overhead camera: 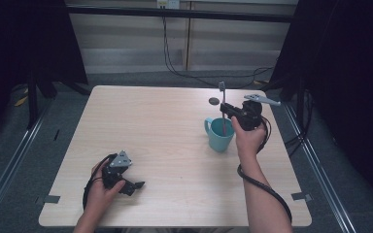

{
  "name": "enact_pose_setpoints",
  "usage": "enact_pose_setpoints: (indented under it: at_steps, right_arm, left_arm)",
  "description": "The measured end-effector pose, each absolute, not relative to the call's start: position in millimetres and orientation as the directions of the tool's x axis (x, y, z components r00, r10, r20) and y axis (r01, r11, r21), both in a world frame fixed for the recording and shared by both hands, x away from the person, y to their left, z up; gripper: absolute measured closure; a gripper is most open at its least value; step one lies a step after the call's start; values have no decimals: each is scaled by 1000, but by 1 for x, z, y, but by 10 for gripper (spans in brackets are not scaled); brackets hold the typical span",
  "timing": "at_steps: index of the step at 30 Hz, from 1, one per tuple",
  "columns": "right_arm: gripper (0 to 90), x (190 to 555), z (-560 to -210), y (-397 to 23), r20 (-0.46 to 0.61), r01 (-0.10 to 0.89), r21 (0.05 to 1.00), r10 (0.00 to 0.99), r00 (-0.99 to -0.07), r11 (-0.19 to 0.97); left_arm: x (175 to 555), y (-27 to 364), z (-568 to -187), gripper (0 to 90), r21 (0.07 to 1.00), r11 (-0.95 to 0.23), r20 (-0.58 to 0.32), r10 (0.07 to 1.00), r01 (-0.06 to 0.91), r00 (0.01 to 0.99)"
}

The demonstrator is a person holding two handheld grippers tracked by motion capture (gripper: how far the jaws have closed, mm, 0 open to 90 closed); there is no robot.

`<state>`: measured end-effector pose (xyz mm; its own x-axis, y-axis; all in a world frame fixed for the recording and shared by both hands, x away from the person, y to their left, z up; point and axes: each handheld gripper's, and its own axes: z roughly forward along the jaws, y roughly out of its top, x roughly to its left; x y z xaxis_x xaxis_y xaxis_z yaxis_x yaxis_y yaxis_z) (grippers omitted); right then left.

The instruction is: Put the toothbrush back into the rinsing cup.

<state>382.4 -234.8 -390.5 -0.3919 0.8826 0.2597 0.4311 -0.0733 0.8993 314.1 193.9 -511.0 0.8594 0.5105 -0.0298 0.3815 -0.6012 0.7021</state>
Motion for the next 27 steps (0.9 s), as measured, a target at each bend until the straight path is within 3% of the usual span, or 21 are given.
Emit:
enact_pose_setpoints:
  at_steps: [27]
  right_arm:
    - [813,382,-416,-242,282,442,892,882,-378,-96]
  left_arm:
    - [314,194,-511,0,702,-602,-30,510,382,859]
